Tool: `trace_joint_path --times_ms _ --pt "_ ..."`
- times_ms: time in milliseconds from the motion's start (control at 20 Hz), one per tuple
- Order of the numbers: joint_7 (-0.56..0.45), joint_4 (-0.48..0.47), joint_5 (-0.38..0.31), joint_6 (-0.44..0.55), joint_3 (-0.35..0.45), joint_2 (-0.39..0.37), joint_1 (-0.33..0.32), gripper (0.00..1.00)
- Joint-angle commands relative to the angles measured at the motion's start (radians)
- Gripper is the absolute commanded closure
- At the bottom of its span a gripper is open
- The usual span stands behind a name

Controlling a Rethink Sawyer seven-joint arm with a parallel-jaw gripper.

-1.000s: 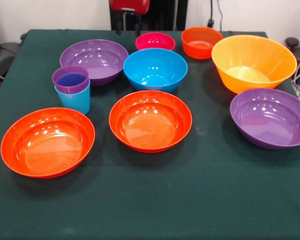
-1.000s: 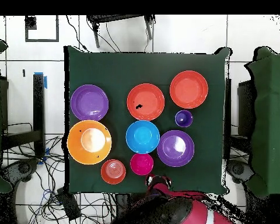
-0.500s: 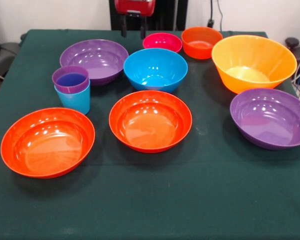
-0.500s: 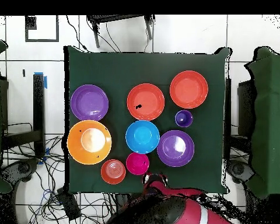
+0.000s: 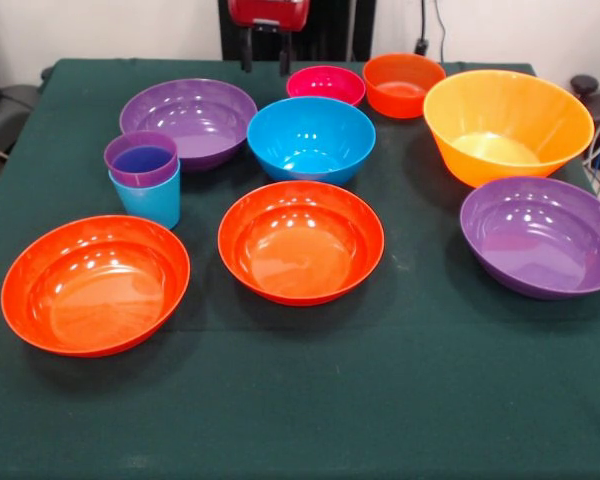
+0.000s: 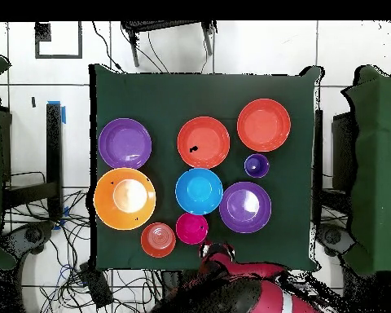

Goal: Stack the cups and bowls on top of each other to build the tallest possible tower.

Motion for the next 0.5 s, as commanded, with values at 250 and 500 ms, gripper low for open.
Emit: trace_joint_path --times_ms 250,500 --pt "0.056 -0.047 0.044 0.236 0.12 -0.044 -0.003 0.0" --pt "0.076 -0.044 0.048 0.244 0.107 -0.051 0.019 0.0"
